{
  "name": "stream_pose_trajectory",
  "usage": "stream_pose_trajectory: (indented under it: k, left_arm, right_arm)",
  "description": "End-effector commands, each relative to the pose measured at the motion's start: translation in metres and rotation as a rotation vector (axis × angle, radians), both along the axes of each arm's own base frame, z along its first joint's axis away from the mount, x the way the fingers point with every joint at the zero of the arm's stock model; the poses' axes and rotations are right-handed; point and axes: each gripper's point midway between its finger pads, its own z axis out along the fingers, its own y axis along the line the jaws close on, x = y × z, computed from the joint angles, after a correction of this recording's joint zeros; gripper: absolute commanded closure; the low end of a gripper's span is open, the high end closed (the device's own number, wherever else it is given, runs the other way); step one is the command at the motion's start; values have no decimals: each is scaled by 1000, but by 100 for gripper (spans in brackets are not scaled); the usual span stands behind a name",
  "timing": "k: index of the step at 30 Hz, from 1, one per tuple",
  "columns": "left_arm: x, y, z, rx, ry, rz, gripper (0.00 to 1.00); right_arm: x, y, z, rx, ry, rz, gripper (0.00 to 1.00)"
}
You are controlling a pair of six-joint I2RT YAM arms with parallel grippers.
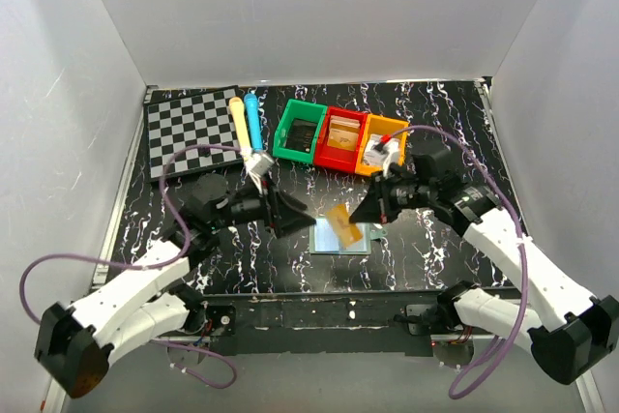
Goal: Take the credit cards out of the card holder
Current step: Place the credit card in the storage box.
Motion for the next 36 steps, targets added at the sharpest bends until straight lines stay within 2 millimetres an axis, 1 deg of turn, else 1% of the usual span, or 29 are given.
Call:
stream_pose_trajectory:
  k: [1, 2, 3, 5, 6, 7, 9, 11, 12, 13, 14, 16, 17, 18, 21, 22, 23, 24, 25, 26, 28, 30, 33, 34, 36]
  left_arm:
    - [71, 60, 17, 95, -15, 537, 30]
    - [74, 68, 19, 101, -11, 578, 30]
    - [77, 74, 20, 108, -6, 612, 30]
    - [78, 77, 17, 120, 21, 634, 30]
    - [77, 77, 14, 119, 29, 630, 31]
    - [76, 76, 12, 116, 41, 627, 32]
    - [74, 76, 6, 112, 63, 626, 32]
    - [70, 77, 6, 95, 62, 623, 33]
    - [68, 78, 7, 86, 54, 625, 33]
    - [68, 82, 9, 82, 42, 643, 33]
    - [69, 86, 9, 77, 31, 661, 33]
    - [70, 91, 12, 47, 4, 694, 33]
    - [70, 92, 13, 36, -5, 696, 33]
    - [68, 91, 13, 32, -8, 688, 33]
    - [66, 87, 4, 52, 11, 660, 34]
    - [66, 86, 0, 64, 20, 654, 34]
    - [66, 84, -5, 79, 32, 643, 34]
    - [66, 83, -10, 90, 42, 638, 35]
    - [65, 82, -16, 102, 53, 628, 35]
    - [65, 81, -20, 111, 60, 623, 35]
    - [64, 81, -29, 124, 71, 620, 35]
    - [63, 81, -36, 135, 83, 616, 35]
    - [60, 81, -46, 157, 105, 605, 35]
    - [60, 81, -50, 169, 114, 603, 35]
    - [59, 80, -52, 183, 123, 599, 36]
  right_arm:
    - [67, -41, 29, -27, -132, -384, 99]
    - [78, -49, 38, -39, -166, -446, 99]
    - [89, -56, 56, -41, -230, -497, 99]
    - [110, -65, 80, -54, -302, -594, 99]
    - [123, -66, 89, -73, -320, -624, 99]
    - [139, -63, 86, -122, -309, -624, 99]
    - [163, -58, 89, -210, -334, -579, 99]
    - [182, -49, 89, -290, -436, -443, 99]
    - [190, -47, 83, -333, -473, -388, 99]
    - [197, -47, 82, -360, -542, -345, 99]
    - [203, -43, 78, -360, -605, -296, 99]
    - [210, -34, 59, -356, -769, -161, 99]
    - [207, -28, 44, -344, -827, -83, 99]
    - [207, -25, 38, -347, -877, -29, 99]
    - [215, -9, 42, -305, -903, 80, 99]
    - [211, -6, 31, -316, -875, 164, 99]
    - [215, -4, 30, -323, -872, 207, 99]
    - [223, 2, 21, -330, -847, 242, 99]
    - [229, 4, 16, -335, -836, 263, 99]
    - [234, 8, 15, -327, -844, 286, 99]
    - [245, 13, 6, -322, -858, 324, 99]
    - [261, 16, -2, -340, -891, 313, 99]
    - [287, 15, -20, -393, -941, 264, 99]
    - [293, 15, -22, -406, -952, 259, 99]
    - [304, 15, -30, -436, -966, 250, 99]
